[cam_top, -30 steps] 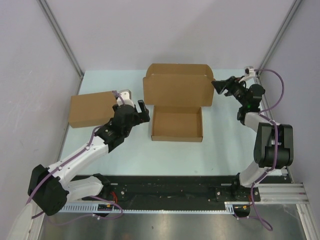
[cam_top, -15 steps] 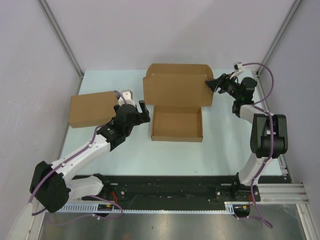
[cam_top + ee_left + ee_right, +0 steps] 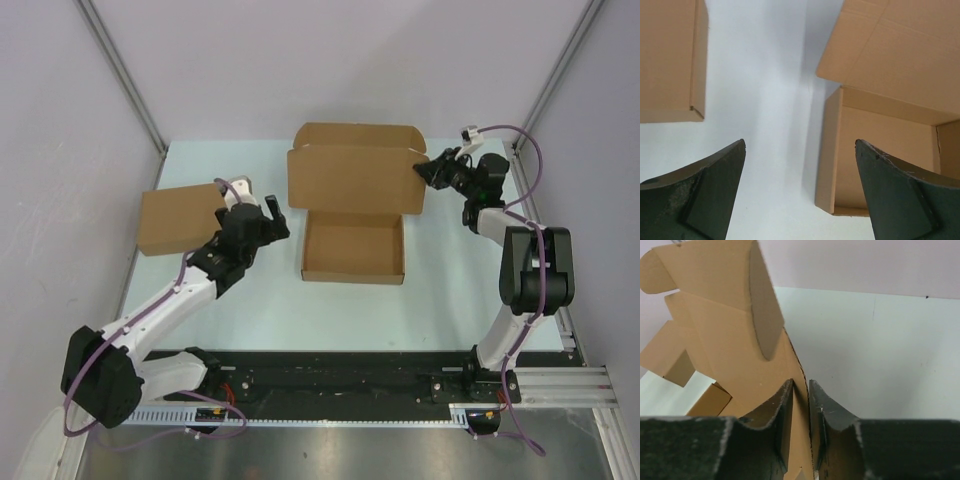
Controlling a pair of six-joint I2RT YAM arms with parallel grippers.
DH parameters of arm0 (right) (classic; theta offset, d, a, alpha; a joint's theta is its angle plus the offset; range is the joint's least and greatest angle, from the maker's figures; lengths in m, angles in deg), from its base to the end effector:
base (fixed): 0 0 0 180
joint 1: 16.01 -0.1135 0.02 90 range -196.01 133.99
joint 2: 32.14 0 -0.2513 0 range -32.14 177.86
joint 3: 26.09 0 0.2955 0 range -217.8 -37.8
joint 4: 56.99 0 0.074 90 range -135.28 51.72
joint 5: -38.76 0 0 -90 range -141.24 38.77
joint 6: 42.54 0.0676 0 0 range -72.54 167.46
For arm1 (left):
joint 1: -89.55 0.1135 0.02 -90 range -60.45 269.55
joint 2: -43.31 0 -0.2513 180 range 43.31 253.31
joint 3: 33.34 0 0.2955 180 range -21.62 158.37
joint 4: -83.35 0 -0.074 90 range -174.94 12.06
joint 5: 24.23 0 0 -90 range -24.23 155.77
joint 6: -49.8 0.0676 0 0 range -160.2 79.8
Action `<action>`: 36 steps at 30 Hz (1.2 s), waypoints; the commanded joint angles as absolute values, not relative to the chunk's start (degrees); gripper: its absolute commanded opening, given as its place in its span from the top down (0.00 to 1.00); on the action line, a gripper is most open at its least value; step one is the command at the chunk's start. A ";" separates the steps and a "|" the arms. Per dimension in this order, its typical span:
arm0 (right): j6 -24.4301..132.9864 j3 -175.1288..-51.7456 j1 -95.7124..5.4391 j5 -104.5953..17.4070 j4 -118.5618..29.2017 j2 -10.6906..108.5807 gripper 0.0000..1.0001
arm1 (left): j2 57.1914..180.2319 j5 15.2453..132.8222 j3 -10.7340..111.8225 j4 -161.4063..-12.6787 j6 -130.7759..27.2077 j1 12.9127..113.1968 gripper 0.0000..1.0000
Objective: Fold the paper box
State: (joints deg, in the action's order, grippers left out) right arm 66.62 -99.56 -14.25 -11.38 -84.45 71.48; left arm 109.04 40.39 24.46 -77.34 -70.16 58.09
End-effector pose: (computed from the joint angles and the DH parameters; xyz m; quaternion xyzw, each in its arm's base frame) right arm 0.4616 0.0292 0.2034 -0.1079 0.7116 0.3420 0.6042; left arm 0.2962 -0.1472 0.2400 -0.1035 0.8343 -0.0982 0.5325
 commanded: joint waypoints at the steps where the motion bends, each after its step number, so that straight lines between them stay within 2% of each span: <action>1: 63.38 -101.96 -15.83 -13.00 -81.32 68.86 0.78 | 106.67 39.40 27.42 -77.82 -71.05 62.56 0.05; 8: 58.11 -101.88 -19.52 -15.02 -75.78 64.90 0.90 | 111.33 49.58 28.47 -87.89 -69.47 70.91 0.00; 11: 55.29 -101.79 -20.49 -15.81 -72.44 62.88 0.93 | 113.70 59.07 28.04 -95.64 -68.07 74.95 0.00; 15: 52.83 -101.26 -21.46 -16.96 -69.89 60.42 0.94 | 118.00 71.71 29.08 -102.60 -65.87 79.61 0.00; 21: 52.21 -101.08 -21.98 -17.31 -68.04 58.48 0.95 | 123.55 82.37 29.27 -110.85 -63.32 82.35 0.00; 28: 51.86 -100.73 -22.95 -16.87 -67.34 58.83 1.00 | 133.01 95.71 29.87 -127.01 -66.48 84.63 0.00; 36: 51.95 -100.47 -22.95 -16.61 -67.78 58.57 1.00 | 144.36 102.68 35.24 -134.49 -68.85 87.00 0.03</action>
